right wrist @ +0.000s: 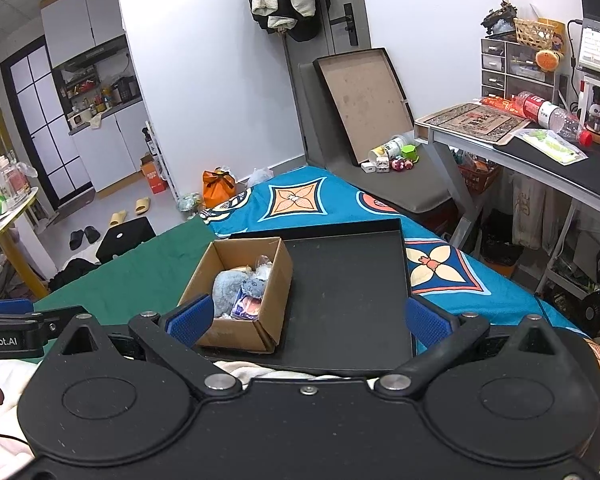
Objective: Organize soft objects
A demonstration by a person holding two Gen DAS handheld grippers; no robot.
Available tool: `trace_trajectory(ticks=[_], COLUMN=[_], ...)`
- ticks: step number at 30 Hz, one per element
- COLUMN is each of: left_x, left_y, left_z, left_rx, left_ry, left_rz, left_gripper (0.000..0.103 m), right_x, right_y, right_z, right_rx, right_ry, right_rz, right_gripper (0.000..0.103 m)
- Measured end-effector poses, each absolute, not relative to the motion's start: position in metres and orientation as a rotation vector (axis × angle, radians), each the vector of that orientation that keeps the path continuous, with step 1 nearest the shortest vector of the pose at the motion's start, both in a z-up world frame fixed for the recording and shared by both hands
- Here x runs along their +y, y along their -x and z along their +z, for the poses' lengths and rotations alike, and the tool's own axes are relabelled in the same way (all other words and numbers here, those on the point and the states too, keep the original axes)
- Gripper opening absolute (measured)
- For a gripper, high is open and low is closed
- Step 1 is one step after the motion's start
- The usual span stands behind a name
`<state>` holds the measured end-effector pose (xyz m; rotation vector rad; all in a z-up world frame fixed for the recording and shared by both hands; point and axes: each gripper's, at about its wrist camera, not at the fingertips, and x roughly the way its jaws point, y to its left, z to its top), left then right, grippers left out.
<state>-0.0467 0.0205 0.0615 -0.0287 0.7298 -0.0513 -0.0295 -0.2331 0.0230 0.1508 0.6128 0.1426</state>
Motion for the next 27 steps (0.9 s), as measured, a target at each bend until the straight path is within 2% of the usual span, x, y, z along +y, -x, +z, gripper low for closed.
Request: trace_trajectory(ticks=[27], left_x=[0.0209], left_y=[0.0484], left_z=[0.0585], left_rx=[0.735], left_ry=[0.025], left_rz=[-0.044], left_gripper=[0.103], right_x=[-0.2305], right_y=[0.0307], right_z=[0.0237], right_rx=[0.62], right_ry=[-0.133], right_rz=[0.146], right_gripper=[0.103])
